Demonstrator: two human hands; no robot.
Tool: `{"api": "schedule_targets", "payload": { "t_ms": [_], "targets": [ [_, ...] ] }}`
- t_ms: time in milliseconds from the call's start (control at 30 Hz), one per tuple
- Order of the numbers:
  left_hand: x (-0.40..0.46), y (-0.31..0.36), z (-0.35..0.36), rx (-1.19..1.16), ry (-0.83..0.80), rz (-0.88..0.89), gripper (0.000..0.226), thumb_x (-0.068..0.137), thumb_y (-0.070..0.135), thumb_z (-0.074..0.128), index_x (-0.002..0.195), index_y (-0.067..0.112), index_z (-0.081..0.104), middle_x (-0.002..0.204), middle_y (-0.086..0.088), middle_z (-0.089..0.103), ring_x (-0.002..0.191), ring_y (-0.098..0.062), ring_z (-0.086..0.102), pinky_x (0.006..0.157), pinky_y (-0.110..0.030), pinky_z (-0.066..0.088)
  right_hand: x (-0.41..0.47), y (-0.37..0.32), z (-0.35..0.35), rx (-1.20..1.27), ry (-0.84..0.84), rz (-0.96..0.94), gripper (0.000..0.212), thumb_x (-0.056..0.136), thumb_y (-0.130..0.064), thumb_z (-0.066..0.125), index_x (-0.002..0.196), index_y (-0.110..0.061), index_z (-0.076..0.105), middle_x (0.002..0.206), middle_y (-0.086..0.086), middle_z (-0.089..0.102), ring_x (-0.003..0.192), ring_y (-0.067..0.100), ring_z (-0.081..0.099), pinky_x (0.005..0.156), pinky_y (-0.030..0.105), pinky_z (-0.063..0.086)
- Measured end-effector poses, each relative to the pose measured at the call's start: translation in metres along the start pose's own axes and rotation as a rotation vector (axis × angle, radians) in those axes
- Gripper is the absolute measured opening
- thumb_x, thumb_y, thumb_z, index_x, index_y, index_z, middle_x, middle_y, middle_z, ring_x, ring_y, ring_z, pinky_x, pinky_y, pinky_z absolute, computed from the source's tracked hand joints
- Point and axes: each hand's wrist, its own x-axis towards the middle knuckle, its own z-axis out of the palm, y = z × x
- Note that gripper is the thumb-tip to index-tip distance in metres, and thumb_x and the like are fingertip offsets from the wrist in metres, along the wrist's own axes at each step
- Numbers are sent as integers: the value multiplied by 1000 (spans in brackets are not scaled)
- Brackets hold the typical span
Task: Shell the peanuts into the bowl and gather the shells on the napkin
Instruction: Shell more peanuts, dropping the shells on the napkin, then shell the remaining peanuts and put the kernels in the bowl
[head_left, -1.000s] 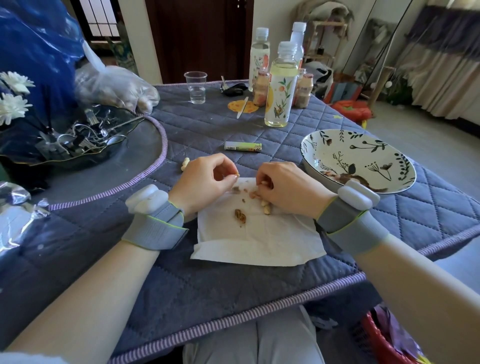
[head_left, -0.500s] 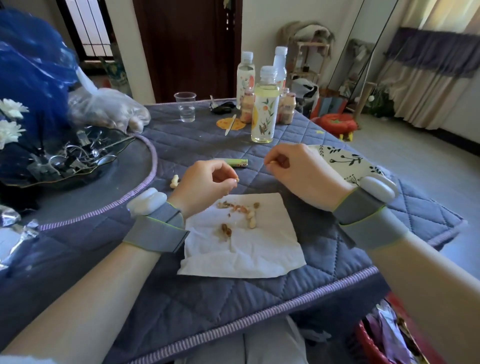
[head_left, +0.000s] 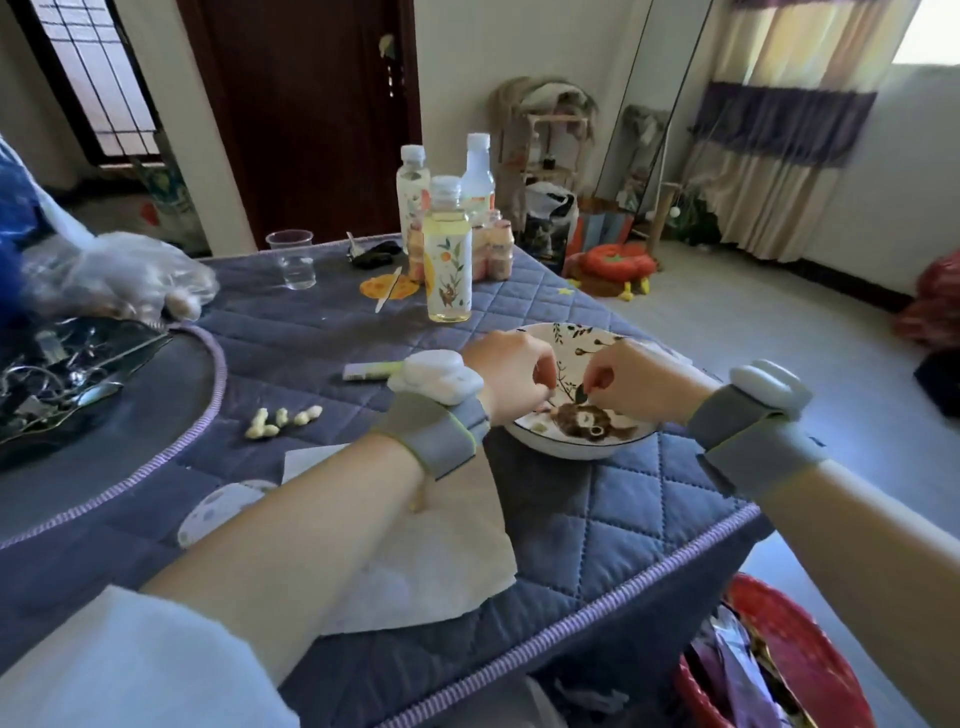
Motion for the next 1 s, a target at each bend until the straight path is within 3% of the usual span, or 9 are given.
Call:
{"api": "schedule_targets", "payload": {
  "t_ms": [133,233,367,433,567,667,767,1000],
  "targets": [
    [8,4,9,37,-106,5,13,78,19,60,85,22,71,97,3,70,97,-19,60,80,-27,46,4,4,7,-48,-131,-40,14,83,-15,54,90,-10,65,92,9,62,85,22,53,67,22,40],
    [7,6,16,59,-129,-16,14,77,22,60,85,19,72,93,1,71,92,-24,62,83,-36,51,3,2,7,-112,-119,-76,11,84,-19,55,89,-12,63,86,1,51,81,18,44,63,22,33],
    [7,4,15,6,-138,-15,12,77,23,62,83,24,73,95,3,72,93,-21,62,85,-37,51,2,1,8,-144,-115,-76,21,84,-21,56,91,-6,68,92,10,63,83,24,52,69,27,39],
    [5,3,13,-7,-109,-24,12,78,25,61,84,26,72,99,5,70,97,-18,60,88,-34,49,1,1,7,-120,-100,-63,20,84,-19,56,93,-7,68,93,7,64,84,23,53,66,25,40],
    [-1,-2,3,-82,14,-52,10,79,24,59,79,27,68,96,4,67,95,-18,58,90,-33,45,0,-7,2,-87,-7,-63,19,84,-17,53,95,-10,66,100,7,65,87,22,52,77,30,42],
    [-10,-12,-16,-153,121,-65,13,83,19,58,86,16,69,94,-2,68,80,-13,53,76,-22,40,2,-21,-3,-35,73,-96,16,85,-17,53,97,-13,63,106,7,62,94,22,53,84,33,44],
    [-23,-24,-34,-153,198,-94,14,85,19,57,88,12,69,91,-2,67,78,-11,52,72,-21,38,4,-43,-5,24,129,-137,18,87,-18,52,103,-15,61,113,7,58,105,25,53,91,36,44],
    [-82,-80,-66,-111,255,-231,11,83,16,58,84,12,68,82,2,60,79,-14,54,72,-21,37,14,-114,12,84,176,-312,18,88,-13,47,96,-9,63,105,16,61,98,34,55,78,36,43]
  ]
}}
